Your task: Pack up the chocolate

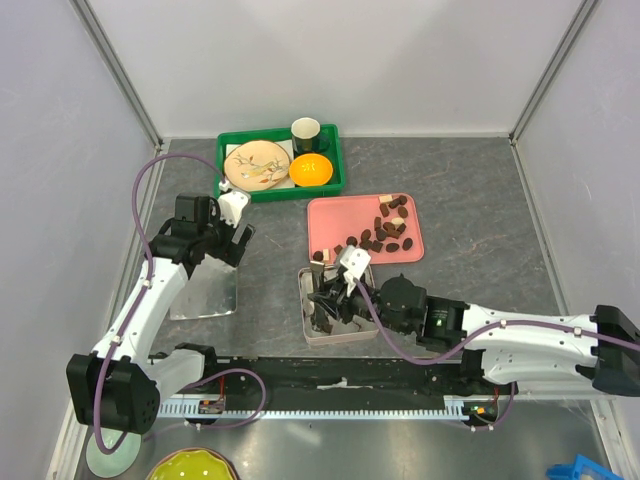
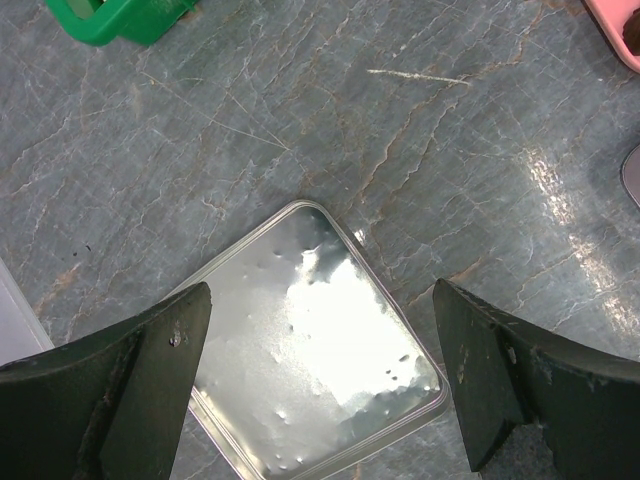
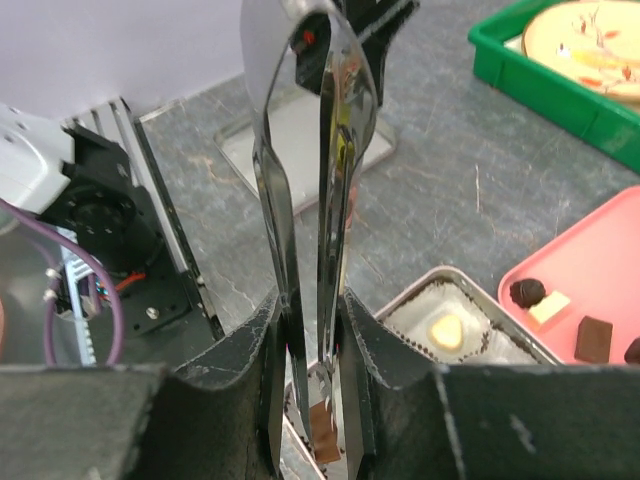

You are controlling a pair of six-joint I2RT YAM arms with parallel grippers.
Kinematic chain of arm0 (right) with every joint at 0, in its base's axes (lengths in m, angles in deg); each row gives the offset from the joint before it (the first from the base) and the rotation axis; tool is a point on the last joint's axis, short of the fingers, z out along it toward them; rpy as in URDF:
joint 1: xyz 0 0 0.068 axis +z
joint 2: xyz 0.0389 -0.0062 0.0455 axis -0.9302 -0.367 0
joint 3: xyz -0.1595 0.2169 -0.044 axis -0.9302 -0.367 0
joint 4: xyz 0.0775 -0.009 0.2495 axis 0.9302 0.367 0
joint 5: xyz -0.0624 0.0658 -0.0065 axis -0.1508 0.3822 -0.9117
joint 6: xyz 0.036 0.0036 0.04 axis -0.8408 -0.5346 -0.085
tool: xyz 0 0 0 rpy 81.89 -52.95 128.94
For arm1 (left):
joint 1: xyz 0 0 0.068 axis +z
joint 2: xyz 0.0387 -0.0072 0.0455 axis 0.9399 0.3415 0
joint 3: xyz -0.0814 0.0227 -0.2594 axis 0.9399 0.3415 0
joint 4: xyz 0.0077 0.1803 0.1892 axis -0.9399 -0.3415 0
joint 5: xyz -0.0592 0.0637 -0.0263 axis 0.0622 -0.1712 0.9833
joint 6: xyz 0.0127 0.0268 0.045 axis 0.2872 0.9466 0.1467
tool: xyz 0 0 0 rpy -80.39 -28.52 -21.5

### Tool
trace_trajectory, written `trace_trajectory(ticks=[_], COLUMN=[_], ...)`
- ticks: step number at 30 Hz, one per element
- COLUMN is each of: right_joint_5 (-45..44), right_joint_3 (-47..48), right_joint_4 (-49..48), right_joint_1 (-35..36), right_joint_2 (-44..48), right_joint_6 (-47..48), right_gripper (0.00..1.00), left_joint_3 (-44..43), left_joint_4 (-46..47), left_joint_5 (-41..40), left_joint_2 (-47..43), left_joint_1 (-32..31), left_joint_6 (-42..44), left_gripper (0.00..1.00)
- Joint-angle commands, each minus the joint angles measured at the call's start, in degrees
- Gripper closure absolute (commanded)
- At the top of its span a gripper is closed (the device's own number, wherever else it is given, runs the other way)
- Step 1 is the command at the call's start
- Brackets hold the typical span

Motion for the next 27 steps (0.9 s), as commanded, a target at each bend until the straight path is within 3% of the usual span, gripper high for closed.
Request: trace_trajectory(ticks=[1,27], right_joint_5=[-1.9,-3.6], right_joint_3=[-0.8,-3.5], right_joint_4=[-5.8,-15.2], right_joint_1=[0.3,0.3], right_joint_2=[-1.6,-5.7], right_joint_6=[-0.8,-1.0], right_gripper=[0.87,0.86], left_joint_3=[-1.2,-0.5], left_joint_4=[0.3,0.2], left_joint_5=[-0.7,-1.0], left_joint_2=[-1.3,-2.2], left_joint_1=[0.1,0.1], left_joint_6=[0.7,1.7], left_gripper=[0.01,0.01])
